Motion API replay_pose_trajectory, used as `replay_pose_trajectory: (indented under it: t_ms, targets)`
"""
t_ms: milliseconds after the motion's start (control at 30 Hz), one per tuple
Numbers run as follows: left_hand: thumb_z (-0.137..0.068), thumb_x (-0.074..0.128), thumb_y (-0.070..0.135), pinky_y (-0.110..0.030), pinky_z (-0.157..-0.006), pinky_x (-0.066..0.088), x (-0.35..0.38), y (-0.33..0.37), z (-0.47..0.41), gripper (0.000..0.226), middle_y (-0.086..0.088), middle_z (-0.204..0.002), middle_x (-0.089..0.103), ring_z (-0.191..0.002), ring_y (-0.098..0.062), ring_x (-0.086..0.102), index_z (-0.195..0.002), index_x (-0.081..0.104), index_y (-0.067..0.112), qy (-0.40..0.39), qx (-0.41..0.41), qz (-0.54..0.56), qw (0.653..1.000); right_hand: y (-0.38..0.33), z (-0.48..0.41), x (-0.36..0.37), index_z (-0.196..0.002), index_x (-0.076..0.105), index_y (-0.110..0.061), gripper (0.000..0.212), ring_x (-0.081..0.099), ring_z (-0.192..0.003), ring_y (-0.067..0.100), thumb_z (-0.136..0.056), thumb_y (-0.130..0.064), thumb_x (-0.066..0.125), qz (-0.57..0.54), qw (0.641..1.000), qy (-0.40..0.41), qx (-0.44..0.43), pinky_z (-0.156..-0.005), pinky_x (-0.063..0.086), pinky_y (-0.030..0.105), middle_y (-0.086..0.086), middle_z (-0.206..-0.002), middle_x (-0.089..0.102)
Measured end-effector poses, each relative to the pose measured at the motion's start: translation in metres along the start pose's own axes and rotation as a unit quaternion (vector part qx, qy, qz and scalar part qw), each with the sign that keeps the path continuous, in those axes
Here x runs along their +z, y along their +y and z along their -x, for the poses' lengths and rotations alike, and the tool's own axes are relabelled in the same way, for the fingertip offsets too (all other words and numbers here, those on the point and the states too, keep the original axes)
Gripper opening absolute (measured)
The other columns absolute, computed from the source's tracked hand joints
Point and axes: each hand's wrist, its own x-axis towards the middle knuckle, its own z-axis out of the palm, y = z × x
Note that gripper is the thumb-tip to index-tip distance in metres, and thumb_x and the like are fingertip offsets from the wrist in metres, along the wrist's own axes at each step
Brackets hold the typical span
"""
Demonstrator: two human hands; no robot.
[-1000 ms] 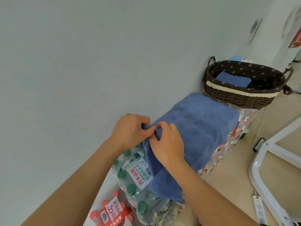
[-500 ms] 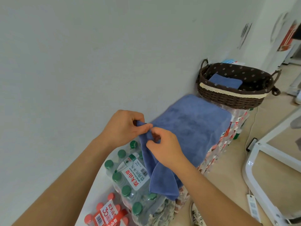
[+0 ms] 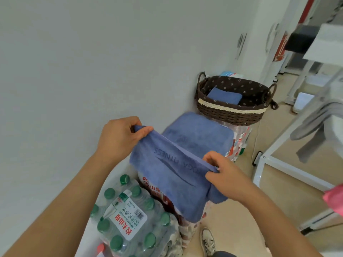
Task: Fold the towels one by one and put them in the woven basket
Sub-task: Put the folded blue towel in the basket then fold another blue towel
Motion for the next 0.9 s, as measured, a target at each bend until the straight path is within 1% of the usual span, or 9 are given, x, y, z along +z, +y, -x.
replay_pose_trajectory:
  t_ms: [167,267,367,500,600,667,733,800,900]
  targets:
    - [-0.093,0.054,0.037,-0.030,-0.058,0.040,0.036,0.004,-0.052,0.029,0.001,-0.060,0.057,-0.060,-0.016,0.053,-0.073,0.058,0.016,-0.059,-0.034,-0.002,0.998,0.035,-0.022,-0.055,-0.097,0.073,-0.011,0.023,0.067,-0.094,0.024,-0.094,-0.026,0.055,-0.226,0.971,-0.045,0.063,-0.087,0.052,0.039,0.009,-0.100,0.072]
    - [-0.096,0.050,0.025,-0.033,-0.065,0.044,0.065,0.005,-0.086,0.017,0.002,-0.072,0.063,-0.071,-0.022,0.058,-0.084,0.059,0.019,-0.117,-0.017,-0.030,0.993,0.060,-0.052,-0.080,-0.103,0.071,-0.003,0.036,0.066,-0.097,0.026,-0.090,-0.032,0.054,-0.321,0.942,-0.004,0.101,-0.089,0.051,0.041,0.015,-0.106,0.070]
    - [-0.095,0.050,0.020,-0.035,-0.071,0.046,0.100,0.011,-0.121,0.013,-0.003,-0.083,0.068,-0.080,-0.026,0.061,-0.094,0.063,0.015,-0.122,0.000,-0.063,0.991,0.081,-0.091,-0.096,-0.103,0.073,-0.008,0.030,0.067,-0.099,0.023,-0.093,-0.030,0.055,-0.337,0.931,0.051,0.128,-0.091,0.052,0.042,0.008,-0.105,0.073]
    - [-0.093,0.055,0.025,-0.035,-0.073,0.046,0.153,0.020,-0.164,0.014,-0.008,-0.089,0.070,-0.085,-0.030,0.062,-0.098,0.063,0.014,-0.130,-0.008,-0.098,0.987,0.116,-0.142,-0.106,-0.083,0.069,0.001,0.035,0.058,-0.075,0.019,-0.094,-0.029,0.056,-0.199,0.955,0.123,0.184,-0.069,0.044,0.032,0.007,-0.076,0.066]
    - [-0.091,0.054,0.026,-0.036,-0.072,0.047,0.194,0.020,-0.182,0.013,-0.008,-0.089,0.069,-0.084,-0.031,0.062,-0.095,0.059,0.015,-0.178,-0.031,-0.119,0.976,0.145,-0.163,-0.106,-0.068,0.064,-0.006,0.030,0.054,-0.071,0.023,-0.091,-0.024,0.057,-0.050,0.966,0.132,0.218,-0.069,0.045,0.034,0.005,-0.066,0.059]
    - [-0.091,0.051,0.024,-0.038,-0.072,0.047,0.217,0.016,-0.187,0.012,-0.008,-0.090,0.067,-0.082,-0.030,0.060,-0.094,0.056,0.014,-0.201,-0.049,-0.126,0.970,0.146,-0.169,-0.104,-0.086,0.067,-0.018,0.017,0.061,-0.081,0.023,-0.091,-0.025,0.053,0.087,0.966,0.112,0.215,-0.077,0.051,0.036,0.001,-0.084,0.067]
    - [-0.091,0.049,0.022,-0.034,-0.069,0.043,0.234,0.011,-0.188,0.012,-0.008,-0.095,0.063,-0.083,-0.029,0.058,-0.096,0.055,0.013,-0.211,-0.054,-0.132,0.967,0.136,-0.176,-0.097,-0.111,0.062,-0.027,0.022,0.061,-0.096,0.021,-0.092,-0.028,0.051,0.225,0.952,0.129,0.163,-0.085,0.050,0.037,-0.002,-0.106,0.066]
    - [-0.092,0.048,0.022,-0.030,-0.063,0.035,0.247,0.010,-0.186,0.011,-0.007,-0.097,0.056,-0.080,-0.025,0.055,-0.096,0.052,0.013,-0.224,-0.057,-0.129,0.964,0.121,-0.190,-0.083,-0.119,0.060,-0.026,0.030,0.062,-0.101,0.020,-0.089,-0.026,0.055,0.250,0.954,0.156,0.061,-0.086,0.050,0.039,-0.005,-0.112,0.066]
    - [-0.091,0.048,0.023,-0.030,-0.054,0.026,0.259,0.011,-0.181,0.012,-0.002,-0.089,0.051,-0.066,-0.017,0.044,-0.086,0.042,0.014,-0.224,-0.115,-0.087,0.964,0.101,-0.225,-0.058,-0.118,0.058,-0.021,0.030,0.061,-0.103,0.023,-0.089,-0.025,0.051,0.261,0.961,0.095,-0.011,-0.087,0.047,0.039,-0.002,-0.112,0.065]
